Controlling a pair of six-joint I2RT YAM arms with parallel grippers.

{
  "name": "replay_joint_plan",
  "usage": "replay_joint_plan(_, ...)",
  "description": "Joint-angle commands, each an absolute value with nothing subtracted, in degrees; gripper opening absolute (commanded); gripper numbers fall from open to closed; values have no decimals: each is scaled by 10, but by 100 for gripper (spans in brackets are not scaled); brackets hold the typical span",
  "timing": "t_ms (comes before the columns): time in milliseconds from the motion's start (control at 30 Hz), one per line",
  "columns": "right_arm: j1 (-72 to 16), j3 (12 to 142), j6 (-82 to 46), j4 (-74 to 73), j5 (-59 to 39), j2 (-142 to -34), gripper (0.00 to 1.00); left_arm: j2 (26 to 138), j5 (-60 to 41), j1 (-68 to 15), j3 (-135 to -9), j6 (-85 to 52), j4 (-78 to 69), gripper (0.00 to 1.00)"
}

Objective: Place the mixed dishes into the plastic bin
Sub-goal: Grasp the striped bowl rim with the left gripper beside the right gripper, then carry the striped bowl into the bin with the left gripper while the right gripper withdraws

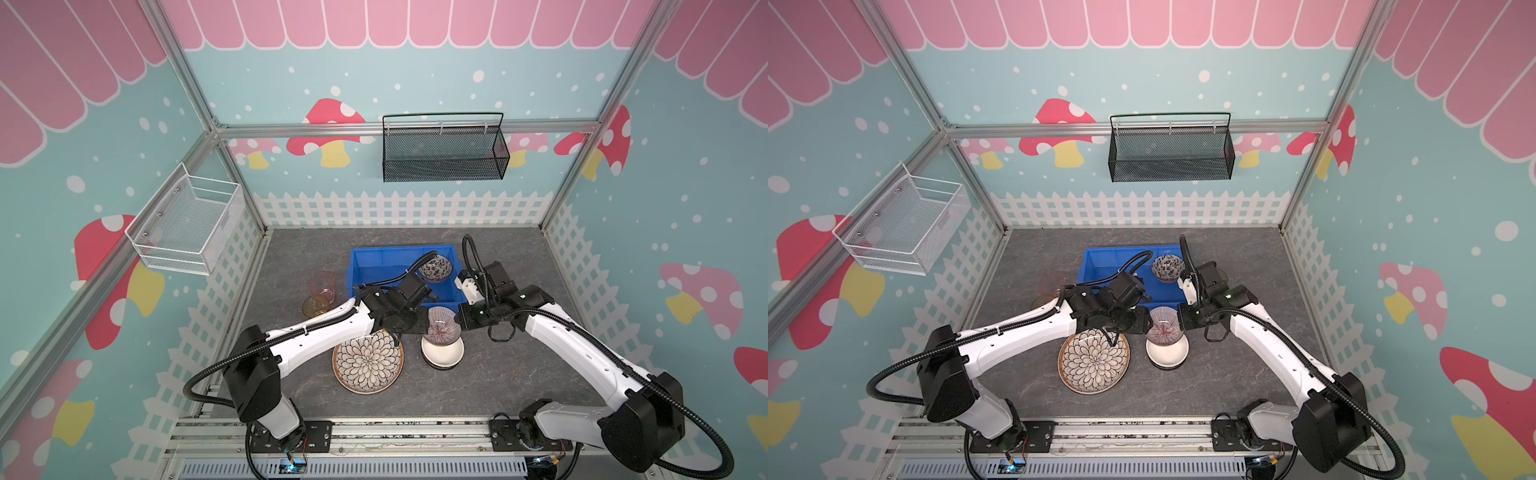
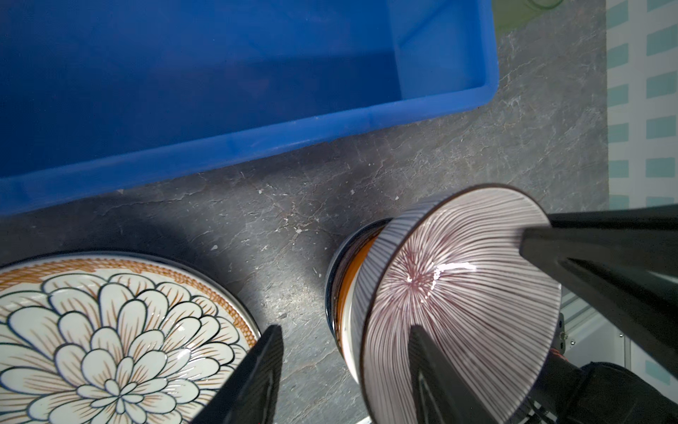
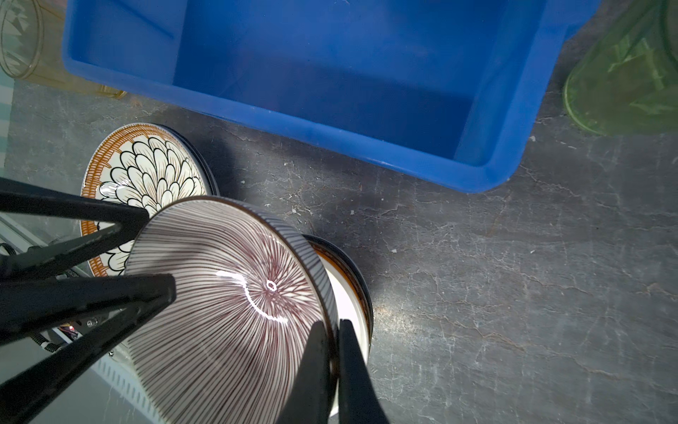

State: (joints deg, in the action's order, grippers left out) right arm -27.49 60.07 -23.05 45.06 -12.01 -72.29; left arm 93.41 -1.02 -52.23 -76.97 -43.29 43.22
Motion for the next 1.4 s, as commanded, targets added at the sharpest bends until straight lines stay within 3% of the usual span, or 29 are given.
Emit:
replay_joint_plan(0,-279,623,-225,445,-124,-724,0,948,1,-527,-786,-435,440,48)
replay_joint_plan(67,-279,624,-225,445,-124,-725,0,952,2,-527,-787,-434,441,46)
replay_joint_plan(133,-279,625,-225,445,-126,-726,0,954,1,-527,-788,-433,442,37)
replay_joint_plan(233,-279,627,-224,444,-127,-727,0,956,2,-528,-790,-433,442,31)
replay_joint_plan(433,-279,627,-222,444,-127,-730,0,963,2,-528,-797,-433,442,26)
replay_joint_plan(933,-278,624,-224,441,-129,-719,1,982,-10,-531,-820,-436,445,0)
replay_joint_plan(1033,-278,626,-226,440,-125,-716,10,983,-8,-531,-825,-435,447,0)
replay_joint_plan(1133,-278,631,-227,443,-126,-713,25,982,-7,-531,-830,-433,450,0)
replay_joint_plan(1367,-275,657,-228,476,-87,-701,69,976,7,-531,-847,-425,467,0)
